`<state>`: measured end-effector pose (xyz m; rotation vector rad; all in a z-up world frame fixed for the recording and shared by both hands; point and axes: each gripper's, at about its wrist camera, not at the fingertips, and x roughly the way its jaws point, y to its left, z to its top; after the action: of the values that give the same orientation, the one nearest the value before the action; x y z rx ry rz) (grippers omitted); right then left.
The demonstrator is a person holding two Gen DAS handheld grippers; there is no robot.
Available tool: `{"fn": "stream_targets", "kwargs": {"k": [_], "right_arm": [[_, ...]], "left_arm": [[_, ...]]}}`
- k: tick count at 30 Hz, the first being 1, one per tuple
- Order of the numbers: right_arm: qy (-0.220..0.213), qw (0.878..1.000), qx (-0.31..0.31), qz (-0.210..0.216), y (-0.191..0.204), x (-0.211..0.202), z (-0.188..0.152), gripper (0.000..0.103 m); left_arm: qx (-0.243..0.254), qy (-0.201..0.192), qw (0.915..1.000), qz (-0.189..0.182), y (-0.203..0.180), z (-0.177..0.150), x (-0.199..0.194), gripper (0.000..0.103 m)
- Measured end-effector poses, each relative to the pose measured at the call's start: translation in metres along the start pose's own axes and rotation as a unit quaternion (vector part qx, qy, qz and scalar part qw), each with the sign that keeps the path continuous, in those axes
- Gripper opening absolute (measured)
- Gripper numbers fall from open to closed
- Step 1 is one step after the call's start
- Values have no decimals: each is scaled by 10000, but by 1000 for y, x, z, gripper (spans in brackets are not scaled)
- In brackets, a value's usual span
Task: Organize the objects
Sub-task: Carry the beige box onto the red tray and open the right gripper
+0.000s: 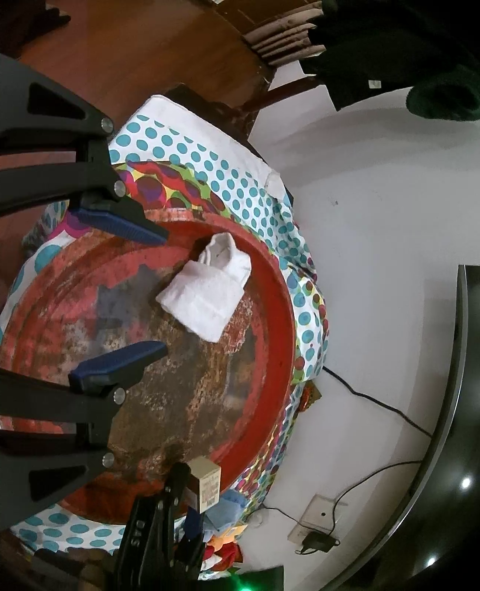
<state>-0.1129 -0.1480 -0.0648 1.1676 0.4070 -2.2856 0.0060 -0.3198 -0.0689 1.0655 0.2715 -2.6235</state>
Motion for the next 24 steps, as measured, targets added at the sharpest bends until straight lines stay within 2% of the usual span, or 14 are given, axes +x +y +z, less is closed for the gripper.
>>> {"fn": "stream_targets", "kwargs": {"k": [9,24], "right_arm": [[287,9995,-21,-88,5,23,10,63],[383,9992,44,-94,2,33,17,65]], "left_arm": [[68,33,10000,-4,-3,-1,2,56],[69,75,9999,-62,-5,-2,3,56]]}}
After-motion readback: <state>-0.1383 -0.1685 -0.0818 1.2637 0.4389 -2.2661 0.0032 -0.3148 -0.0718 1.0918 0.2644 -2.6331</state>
